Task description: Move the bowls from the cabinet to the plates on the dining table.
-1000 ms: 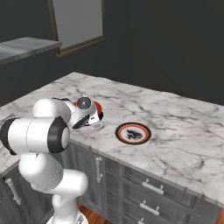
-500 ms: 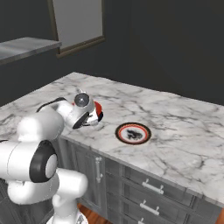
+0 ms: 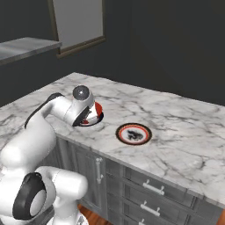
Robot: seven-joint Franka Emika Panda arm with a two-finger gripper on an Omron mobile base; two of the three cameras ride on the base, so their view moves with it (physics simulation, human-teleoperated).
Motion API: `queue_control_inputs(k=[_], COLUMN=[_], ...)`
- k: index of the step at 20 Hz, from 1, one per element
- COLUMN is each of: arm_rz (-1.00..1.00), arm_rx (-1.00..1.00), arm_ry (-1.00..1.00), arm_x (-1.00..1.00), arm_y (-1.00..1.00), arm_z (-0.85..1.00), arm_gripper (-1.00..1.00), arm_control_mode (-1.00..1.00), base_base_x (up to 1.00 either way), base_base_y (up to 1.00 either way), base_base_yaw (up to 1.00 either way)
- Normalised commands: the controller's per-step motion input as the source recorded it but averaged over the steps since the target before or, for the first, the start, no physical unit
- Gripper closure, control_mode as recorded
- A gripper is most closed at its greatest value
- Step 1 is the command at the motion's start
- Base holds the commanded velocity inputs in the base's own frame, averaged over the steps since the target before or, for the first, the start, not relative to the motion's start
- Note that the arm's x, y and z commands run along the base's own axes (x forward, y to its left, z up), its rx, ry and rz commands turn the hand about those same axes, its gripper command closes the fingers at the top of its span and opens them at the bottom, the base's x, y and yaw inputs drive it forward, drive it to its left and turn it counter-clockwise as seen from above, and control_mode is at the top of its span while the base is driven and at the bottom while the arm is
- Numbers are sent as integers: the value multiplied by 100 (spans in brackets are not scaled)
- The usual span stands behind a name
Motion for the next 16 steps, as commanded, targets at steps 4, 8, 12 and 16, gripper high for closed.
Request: queue_control_inputs(k=[4,8,12,16], arm_rz=[3,2,2,2], arm_rx=[2,2,1,1], arm_ry=[0,-1,-1,-3], arm_x=[-54,-55,-54,-54], arm_y=[-15,-10,-9,-8], arm_z=[35,35,33,36], arm_gripper=[-100,-100,-100,-100], arm_control_mode=[-100,-100,-100,-100], base_base_x=[0,0,0,0], base_base_y=[0,0,0,0], base_base_yaw=[0,0,0,0])
